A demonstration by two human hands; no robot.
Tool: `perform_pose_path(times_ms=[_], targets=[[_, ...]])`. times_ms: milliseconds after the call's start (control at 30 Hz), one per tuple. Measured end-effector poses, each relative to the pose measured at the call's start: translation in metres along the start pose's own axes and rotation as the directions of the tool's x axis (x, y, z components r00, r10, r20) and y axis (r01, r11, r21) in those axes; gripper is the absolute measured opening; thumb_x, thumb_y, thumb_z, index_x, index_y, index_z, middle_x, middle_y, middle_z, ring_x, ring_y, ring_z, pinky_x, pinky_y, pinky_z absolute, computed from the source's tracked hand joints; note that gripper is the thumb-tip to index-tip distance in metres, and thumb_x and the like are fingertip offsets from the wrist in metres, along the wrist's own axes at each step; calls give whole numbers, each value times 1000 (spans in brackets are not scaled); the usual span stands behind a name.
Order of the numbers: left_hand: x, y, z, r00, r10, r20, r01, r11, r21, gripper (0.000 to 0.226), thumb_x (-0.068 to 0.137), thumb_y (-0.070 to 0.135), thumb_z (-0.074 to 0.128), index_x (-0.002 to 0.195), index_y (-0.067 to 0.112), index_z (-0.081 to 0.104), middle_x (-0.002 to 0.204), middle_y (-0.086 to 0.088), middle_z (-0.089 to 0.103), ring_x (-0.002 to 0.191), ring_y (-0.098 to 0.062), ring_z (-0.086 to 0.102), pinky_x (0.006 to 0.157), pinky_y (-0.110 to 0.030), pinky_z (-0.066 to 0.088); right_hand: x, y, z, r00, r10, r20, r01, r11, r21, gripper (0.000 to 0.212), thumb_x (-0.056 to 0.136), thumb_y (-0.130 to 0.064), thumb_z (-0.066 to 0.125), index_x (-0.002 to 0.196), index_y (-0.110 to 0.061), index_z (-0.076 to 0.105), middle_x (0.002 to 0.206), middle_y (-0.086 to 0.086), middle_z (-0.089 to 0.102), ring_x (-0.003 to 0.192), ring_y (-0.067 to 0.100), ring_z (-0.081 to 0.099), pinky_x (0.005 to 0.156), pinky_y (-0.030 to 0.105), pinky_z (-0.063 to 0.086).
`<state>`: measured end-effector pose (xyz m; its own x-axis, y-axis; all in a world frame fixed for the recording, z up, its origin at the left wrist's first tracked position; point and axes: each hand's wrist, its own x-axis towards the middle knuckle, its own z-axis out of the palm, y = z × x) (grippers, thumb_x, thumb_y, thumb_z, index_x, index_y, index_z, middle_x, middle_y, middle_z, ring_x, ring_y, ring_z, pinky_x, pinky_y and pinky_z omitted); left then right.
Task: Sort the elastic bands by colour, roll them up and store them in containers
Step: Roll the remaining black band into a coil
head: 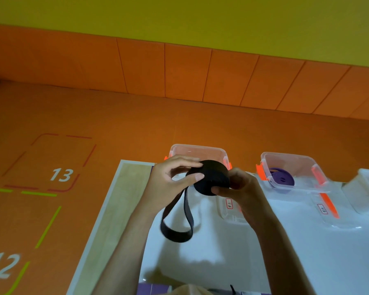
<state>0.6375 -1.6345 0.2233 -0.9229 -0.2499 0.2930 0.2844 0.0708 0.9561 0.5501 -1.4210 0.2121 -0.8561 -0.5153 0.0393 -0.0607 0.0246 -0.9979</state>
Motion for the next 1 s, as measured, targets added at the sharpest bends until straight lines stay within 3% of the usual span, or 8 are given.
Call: perform_pose_path(times_ms=[167,267,367,500,567,667,867,1000], targets=[[-1,-3,-2,997,-36,62,35,999,13,28,90,7,82,114,22,82,116,5,78,117,-15,70,97,-19,52,1,3,2,994,106,37,-103,992,-76,49,62,-29,92,106,-20,72,100,2,81,96,22,78,83,31,64],[1,-2,-1,998,-41,50,42,999,-11,26,89,12,83,111,26,80,111,7,79,109,-12,73,94,-19,53,1,-3,-2,982,151,112,-157,986,51,43,70,-28,92,110,-26,76,110,7,80,105,29,77,83,37,65],[3,-1,3,998,-59,-22,57,996,-75,25,81,24,88,104,29,78,107,3,80,104,-16,75,92,-23,57,0,-7,-2,991,118,64,-126,980,153,36,71,-39,96,102,-26,80,109,10,79,106,33,77,80,34,64],[5,-5,3,999,-9,-31,11,998,58,26,87,21,86,112,29,81,116,10,79,116,-15,72,101,-30,57,1,-1,4,992,129,19,-129,950,284,38,73,-26,88,106,-14,77,111,16,78,109,37,75,81,34,64],[8,-6,0,1000,17,12,-18,990,137,28,89,18,84,115,26,81,117,14,78,119,-14,71,102,-29,56,1,2,4,987,152,43,-158,961,228,40,74,-19,84,111,-9,73,112,15,78,110,34,74,87,34,64],[13,-2,-3,995,12,97,-35,971,235,26,91,22,82,116,30,81,117,20,77,118,-7,70,101,-20,52,5,0,0,983,170,75,-173,984,45,47,73,-27,85,116,-13,73,111,7,79,111,27,74,89,30,62],[13,-7,1,1000,2,4,-3,997,76,31,87,25,86,116,32,81,120,10,78,122,-18,70,104,-32,55,9,-2,1,990,120,67,-134,949,285,38,81,-17,84,115,-3,73,114,17,75,112,39,73,86,39,63],[14,-7,-4,999,-33,40,34,999,-24,33,86,24,85,118,30,80,119,5,78,117,-18,72,97,-23,55,10,-2,5,981,155,119,-181,948,261,53,72,-18,90,117,-3,68,116,19,73,113,40,72,89,45,63]])
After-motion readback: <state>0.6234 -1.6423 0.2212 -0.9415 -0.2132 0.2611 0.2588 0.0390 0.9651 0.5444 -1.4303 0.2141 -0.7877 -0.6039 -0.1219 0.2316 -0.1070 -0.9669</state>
